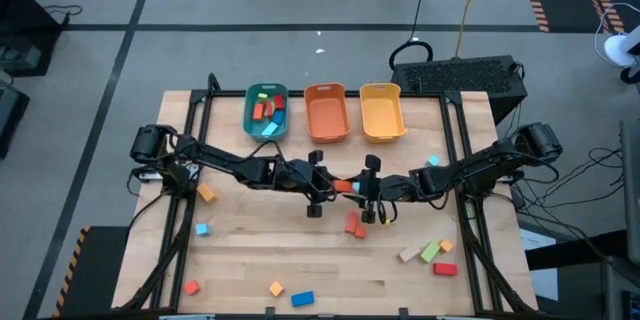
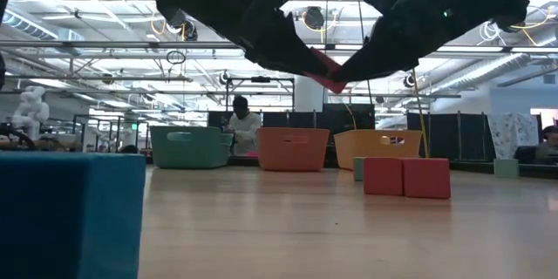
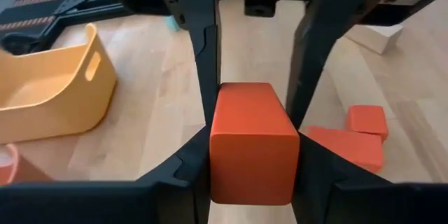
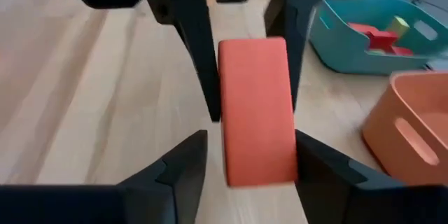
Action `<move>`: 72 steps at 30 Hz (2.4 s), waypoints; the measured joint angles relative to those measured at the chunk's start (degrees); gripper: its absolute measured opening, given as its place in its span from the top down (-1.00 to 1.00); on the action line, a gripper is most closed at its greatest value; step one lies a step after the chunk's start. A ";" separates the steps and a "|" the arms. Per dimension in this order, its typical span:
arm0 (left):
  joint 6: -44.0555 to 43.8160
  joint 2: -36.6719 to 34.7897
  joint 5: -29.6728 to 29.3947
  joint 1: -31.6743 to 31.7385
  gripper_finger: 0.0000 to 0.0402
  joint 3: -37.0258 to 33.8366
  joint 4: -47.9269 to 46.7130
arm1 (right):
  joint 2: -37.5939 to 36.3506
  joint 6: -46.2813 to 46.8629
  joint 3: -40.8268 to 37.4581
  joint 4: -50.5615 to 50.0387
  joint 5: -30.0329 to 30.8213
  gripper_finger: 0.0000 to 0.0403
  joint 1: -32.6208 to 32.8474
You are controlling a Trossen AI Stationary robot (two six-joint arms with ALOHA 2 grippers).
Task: Sort blocks by size
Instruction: Put the right orange thick rectangular block into the orange bin
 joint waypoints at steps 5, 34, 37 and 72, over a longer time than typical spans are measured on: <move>-0.97 -0.65 -6.26 0.32 0.32 -0.07 -3.01 | -1.03 12.35 -0.02 -10.21 12.62 -0.03 -0.19; -13.67 -13.33 -19.42 21.35 0.32 -0.02 -24.54 | -2.12 24.55 -0.09 -36.42 16.05 -0.04 -1.35; -13.65 -13.35 -17.64 22.33 0.32 -0.02 -23.49 | -2.12 25.15 -0.09 -37.40 16.30 -0.04 -1.35; -30.14 -2.46 -10.24 23.37 0.32 4.88 -2.29 | -2.09 19.26 0.16 -38.80 16.95 -0.04 -5.46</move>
